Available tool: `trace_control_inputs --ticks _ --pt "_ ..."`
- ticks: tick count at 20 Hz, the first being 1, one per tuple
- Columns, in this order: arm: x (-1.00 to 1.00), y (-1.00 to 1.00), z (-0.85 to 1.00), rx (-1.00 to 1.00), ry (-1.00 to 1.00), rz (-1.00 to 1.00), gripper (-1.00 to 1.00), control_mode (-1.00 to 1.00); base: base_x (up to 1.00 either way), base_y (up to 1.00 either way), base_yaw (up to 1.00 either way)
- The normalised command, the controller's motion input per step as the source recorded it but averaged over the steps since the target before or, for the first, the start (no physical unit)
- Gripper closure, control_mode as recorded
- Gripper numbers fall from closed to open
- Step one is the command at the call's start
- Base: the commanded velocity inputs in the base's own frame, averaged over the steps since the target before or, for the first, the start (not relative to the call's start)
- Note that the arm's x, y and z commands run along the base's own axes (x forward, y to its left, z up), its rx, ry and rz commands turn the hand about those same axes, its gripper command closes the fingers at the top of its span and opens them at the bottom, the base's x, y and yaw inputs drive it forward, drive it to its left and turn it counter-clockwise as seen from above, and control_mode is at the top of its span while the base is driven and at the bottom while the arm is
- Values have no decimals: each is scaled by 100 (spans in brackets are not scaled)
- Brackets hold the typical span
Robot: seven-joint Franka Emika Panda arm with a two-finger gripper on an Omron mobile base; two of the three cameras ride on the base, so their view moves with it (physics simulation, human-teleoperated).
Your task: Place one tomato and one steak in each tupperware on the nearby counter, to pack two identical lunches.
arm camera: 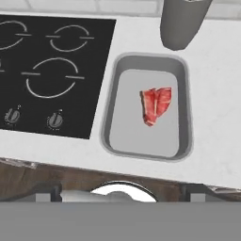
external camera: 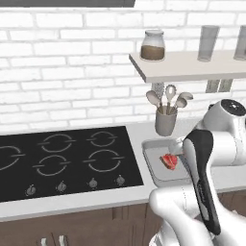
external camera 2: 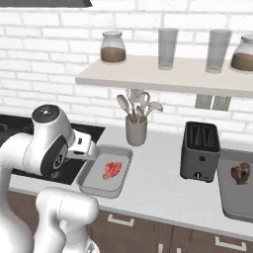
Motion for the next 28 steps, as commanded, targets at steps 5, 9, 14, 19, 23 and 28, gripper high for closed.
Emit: trace_control_inputs --ticks 5,9,14,19,23,28 --pt "-60 -6 2 0 -16 0 -100 100 -40 0 0" --pt "0 0 0 0 0 0 -100 100 -93 -33 -5" --pt "0 0 0 0 0 0 -100 100 -29 -97 -13" --pt "0 0 0 0 0 0 -100 100 -23 -100 -11" --pt "0 0 0 0 0 0 -100 100 -90 -73 -6" --pt "0 0 0 0 0 0 -100 100 -100 -42 -9"
